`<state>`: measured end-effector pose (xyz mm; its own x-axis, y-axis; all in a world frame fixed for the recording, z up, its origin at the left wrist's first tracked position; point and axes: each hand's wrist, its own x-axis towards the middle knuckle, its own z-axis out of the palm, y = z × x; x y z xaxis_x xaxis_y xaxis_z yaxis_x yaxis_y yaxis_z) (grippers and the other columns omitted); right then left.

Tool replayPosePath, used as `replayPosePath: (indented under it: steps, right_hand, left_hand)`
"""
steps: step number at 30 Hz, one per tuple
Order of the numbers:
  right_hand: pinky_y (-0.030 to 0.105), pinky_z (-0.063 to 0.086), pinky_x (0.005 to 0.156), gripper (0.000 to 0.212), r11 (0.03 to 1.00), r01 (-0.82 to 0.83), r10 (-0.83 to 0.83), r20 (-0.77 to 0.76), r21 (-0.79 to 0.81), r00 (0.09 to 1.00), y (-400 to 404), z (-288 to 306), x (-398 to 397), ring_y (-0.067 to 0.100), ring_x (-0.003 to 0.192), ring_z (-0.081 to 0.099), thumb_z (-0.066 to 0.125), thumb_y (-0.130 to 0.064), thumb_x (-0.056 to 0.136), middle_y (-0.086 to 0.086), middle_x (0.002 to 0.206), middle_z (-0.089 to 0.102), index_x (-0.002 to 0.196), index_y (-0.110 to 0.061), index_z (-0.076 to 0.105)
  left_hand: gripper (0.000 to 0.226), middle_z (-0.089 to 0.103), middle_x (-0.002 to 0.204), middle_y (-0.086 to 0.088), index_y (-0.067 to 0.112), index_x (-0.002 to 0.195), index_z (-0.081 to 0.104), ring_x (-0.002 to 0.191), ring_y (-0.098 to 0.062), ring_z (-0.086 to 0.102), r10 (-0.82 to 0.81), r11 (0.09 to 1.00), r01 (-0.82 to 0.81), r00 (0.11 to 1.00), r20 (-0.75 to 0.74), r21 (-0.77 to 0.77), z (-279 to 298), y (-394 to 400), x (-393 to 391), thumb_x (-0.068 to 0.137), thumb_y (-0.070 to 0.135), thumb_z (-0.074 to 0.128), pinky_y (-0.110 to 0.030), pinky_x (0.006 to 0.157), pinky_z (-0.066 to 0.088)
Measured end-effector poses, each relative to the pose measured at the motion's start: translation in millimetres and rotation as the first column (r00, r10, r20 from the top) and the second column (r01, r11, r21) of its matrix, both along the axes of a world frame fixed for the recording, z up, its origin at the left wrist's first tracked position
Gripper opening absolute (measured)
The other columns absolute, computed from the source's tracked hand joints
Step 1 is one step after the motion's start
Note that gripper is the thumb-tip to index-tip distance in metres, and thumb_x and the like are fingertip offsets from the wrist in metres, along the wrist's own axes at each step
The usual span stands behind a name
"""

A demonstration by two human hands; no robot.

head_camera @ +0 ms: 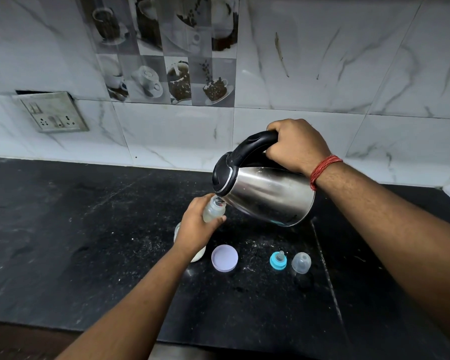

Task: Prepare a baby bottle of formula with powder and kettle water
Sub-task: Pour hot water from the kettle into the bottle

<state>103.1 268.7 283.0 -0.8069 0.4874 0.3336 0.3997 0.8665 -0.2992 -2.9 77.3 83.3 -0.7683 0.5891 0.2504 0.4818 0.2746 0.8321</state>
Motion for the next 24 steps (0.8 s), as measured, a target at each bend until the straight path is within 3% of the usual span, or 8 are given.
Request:
replayPosePath:
  steps: [4,13,15,19,24]
  right_hand:
    - [0.027,0.034,0.053,0.009,1.0,-0.005,0.005,0.017,-0.008,1.0,2,3,-4,0.022,0.067,0.056,0.06,-0.013,0.067,-0.002,0.067,0.06,0.07,-0.021,0.058]
    - [0.027,0.036,0.053,0.008,1.0,-0.01,0.009,0.042,0.029,0.999,10,7,-12,0.022,0.067,0.055,0.06,-0.013,0.068,-0.001,0.068,0.06,0.073,-0.02,0.06]
    - [0.027,0.035,0.053,0.008,0.999,-0.011,0.009,0.045,0.035,0.999,13,7,-13,0.022,0.067,0.055,0.06,-0.013,0.068,-0.001,0.067,0.06,0.071,-0.02,0.059]
    - [0.026,0.029,0.052,0.012,0.999,-0.012,0.01,0.053,0.04,0.999,18,8,-16,0.021,0.065,0.053,0.059,-0.012,0.068,-0.002,0.065,0.058,0.065,-0.021,0.052]
    - [0.026,0.031,0.052,0.01,0.999,-0.016,0.013,0.066,0.047,0.998,23,8,-18,0.021,0.065,0.053,0.058,-0.012,0.068,-0.002,0.066,0.058,0.067,-0.021,0.054]
  left_hand:
    - [0.056,0.058,0.121,0.008,0.024,0.136,0.059,0.11,-0.007,0.056,0.0,1.0,0.0,1.0,0.003,0.001,0,0,-3,0.085,0.022,0.083,-0.008,0.087,0.038]
    - [0.057,0.057,0.123,0.009,0.024,0.137,0.059,0.112,-0.007,0.055,-0.014,1.0,0.014,1.0,-0.009,0.002,-2,6,-10,0.085,0.021,0.083,-0.004,0.088,0.035]
    - [0.057,0.058,0.124,0.009,0.024,0.137,0.059,0.112,-0.007,0.055,-0.018,1.0,0.018,1.0,-0.012,0.004,-2,8,-12,0.085,0.021,0.083,-0.005,0.091,0.036]
    - [0.057,0.059,0.126,0.006,0.023,0.136,0.059,0.115,-0.01,0.056,-0.02,1.0,0.021,1.0,-0.01,0.011,-3,13,-16,0.085,0.021,0.083,-0.023,0.099,0.042]
    - [0.057,0.06,0.128,0.005,0.024,0.136,0.059,0.116,-0.01,0.056,-0.032,0.999,0.032,0.999,-0.007,0.008,-4,18,-19,0.085,0.022,0.083,-0.024,0.101,0.043]
